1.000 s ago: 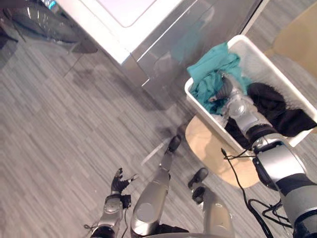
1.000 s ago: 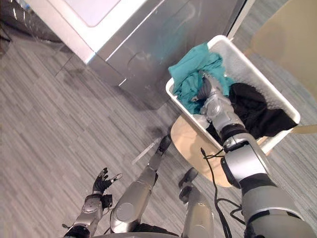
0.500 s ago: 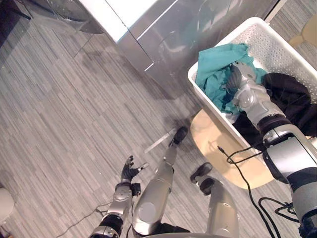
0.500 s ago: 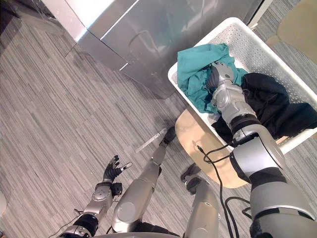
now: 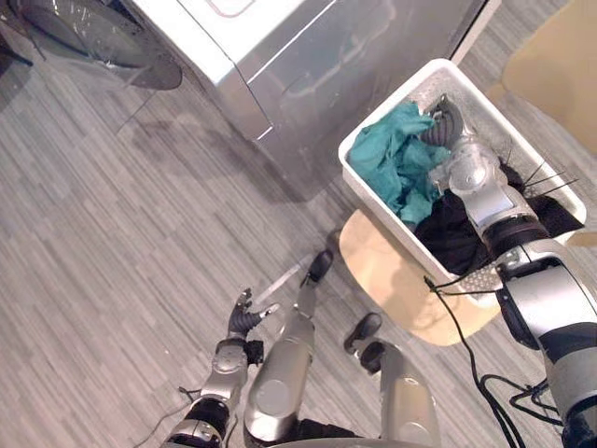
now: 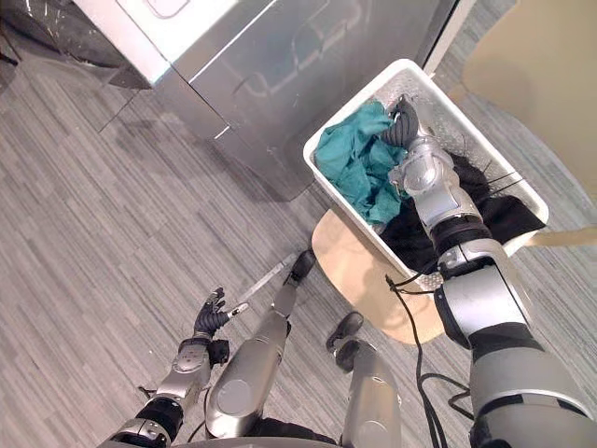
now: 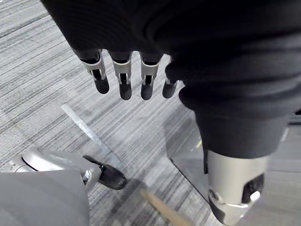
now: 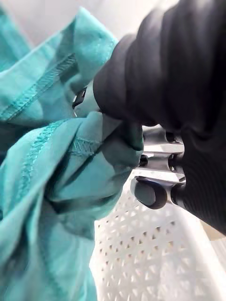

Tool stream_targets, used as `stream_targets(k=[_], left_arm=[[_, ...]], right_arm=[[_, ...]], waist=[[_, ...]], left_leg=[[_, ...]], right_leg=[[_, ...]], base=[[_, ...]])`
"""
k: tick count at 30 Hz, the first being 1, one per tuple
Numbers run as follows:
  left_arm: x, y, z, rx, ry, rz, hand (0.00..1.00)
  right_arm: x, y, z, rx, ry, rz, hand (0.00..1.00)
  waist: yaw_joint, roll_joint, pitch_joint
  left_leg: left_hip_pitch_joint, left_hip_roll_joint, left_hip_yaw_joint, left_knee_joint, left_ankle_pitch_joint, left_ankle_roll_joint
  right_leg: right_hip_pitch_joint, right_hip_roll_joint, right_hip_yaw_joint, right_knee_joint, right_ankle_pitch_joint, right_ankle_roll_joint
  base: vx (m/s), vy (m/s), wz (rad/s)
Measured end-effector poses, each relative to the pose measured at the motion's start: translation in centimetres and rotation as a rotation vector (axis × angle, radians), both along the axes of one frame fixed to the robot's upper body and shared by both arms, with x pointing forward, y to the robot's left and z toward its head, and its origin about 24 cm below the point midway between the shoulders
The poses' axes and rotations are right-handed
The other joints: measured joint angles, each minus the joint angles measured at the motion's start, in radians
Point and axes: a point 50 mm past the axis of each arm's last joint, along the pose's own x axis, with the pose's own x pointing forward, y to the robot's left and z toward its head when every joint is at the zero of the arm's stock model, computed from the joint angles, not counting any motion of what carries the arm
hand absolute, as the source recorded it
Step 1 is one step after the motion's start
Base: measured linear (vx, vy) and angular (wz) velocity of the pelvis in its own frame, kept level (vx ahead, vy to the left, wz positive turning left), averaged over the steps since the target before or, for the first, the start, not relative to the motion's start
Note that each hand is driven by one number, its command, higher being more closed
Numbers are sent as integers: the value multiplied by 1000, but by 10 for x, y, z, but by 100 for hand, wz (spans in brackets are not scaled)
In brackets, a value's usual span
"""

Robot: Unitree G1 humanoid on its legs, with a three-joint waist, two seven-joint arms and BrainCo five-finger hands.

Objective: Pick up the laundry basket with both hands and put the clothes into the washing machine.

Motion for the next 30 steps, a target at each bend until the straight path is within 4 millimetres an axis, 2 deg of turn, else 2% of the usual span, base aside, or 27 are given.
stream_targets(k=[2, 4, 5, 9, 12, 14, 17, 21, 24, 25, 26, 27, 28, 29, 30], left_arm=[[-6, 7, -4, -1, 32, 12, 0], [-12, 11, -9, 5, 59, 21, 0], [-20, 12, -14, 7, 88, 25, 0], [-37, 13, -23, 8, 138, 32, 0], [-48, 18, -27, 12, 166, 59, 0], [-54, 19, -29, 11, 180, 70, 0], [-66, 20, -34, 7, 207, 82, 0], [-74, 21, -32, -15, 195, 112, 0], [-61, 21, -22, -14, 123, 109, 0], [-53, 22, -15, -9, 78, 115, 0], [-46, 22, -7, -10, 27, 119, 0], [-42, 22, -2, -10, -2, 121, 0], [-32, 16, 13, -26, -100, 134, 0], [-32, 14, 15, -32, -111, 135, 0], [-30, 8, 21, -52, -149, 138, 0]], right_arm=[[-6, 8, -10, 139, 9, 71, 100], [-14, 14, -27, 244, 31, 124, 100], [-20, 20, -43, 307, 62, 163, 100], [-47, 40, -93, 645, 168, 263, 100], [-69, 58, -115, 893, 194, 326, 100], [-81, 66, -119, 993, 188, 368, 100], [-95, 75, -114, 1141, 140, 439, 100], [-107, 92, -96, 1222, 85, 590, 100], [-121, 90, -90, 1278, 29, 645, 100], [-123, 91, -87, 1282, 13, 666, 100], [-124, 93, -83, 1280, -7, 687, 100], [-125, 95, -81, 1277, -14, 698, 100], [-124, 105, -70, 1240, -22, 760, 100], [-124, 107, -68, 1231, -22, 770, 100], [-125, 112, -62, 1215, -26, 803, 100]], waist=[[-22, -20, -11], [-26, -37, -28], [-31, -46, -62], [-52, -48, -171], [-73, -45, -227], [-83, -44, -251], [-95, -42, -274], [-95, -42, -281], [-109, -43, -282], [-125, -45, -281], [-125, -55, -284], [-120, -60, -286], [-92, -45, -292], [-91, -35, -293], [-89, -8, -292]], left_leg=[[19, 1, 8, 0, -3, 2], [48, 1, 21, -1, -13, 10], [55, 0, 28, -1, -19, 12], [96, -1, 56, -1, -28, 21], [142, 3, 85, -1, -48, 26], [168, 5, 111, -1, -62, 28], [209, 11, 162, -1, -88, 40], [241, 16, 228, -1, -107, 47], [249, -16, 188, 11, -107, 53], [228, -28, 155, 29, -107, 58], [218, -46, 129, 50, -107, 58], [200, -55, 122, 65, -106, 57], [132, -44, 91, 101, -91, 37], [121, -35, 80, 104, -87, 32], [86, -12, 38, 105, -66, 13]], right_leg=[[22, 2, 1, -8, 3, 2], [49, 2, 14, -16, 5, 5], [55, 2, 21, -23, 6, 7], [109, 7, 38, -77, 24, 24], [163, 17, 64, -128, 44, 29], [189, 21, 87, -153, 55, 38], [217, 26, 138, -184, 73, 46], [211, 22, 211, -161, 85, 45], [184, -5, 262, -21, 31, 72], [173, 0, 330, 49, -5, 92], [164, 1, 387, 127, -43, 94], [169, 3, 413, 113, -59, 92], [174, 38, 401, 27, -86, 40], [171, 49, 391, 18, -76, 36], [159, 88, 347, -2, -62, 19]], base=[[8, -35, -4], [20, -31, -12], [33, -25, -11], [54, -21, -13], [28, -14, -25], [2, 3, -35], [-8, 16, -50], [-16, 15, -51], [-17, -28, 50], [-46, -92, 107], [-23, -122, 114], [-54, -220, 99], [-65, -209, 56], [-151, -255, 59], [-89, -130, 47]])
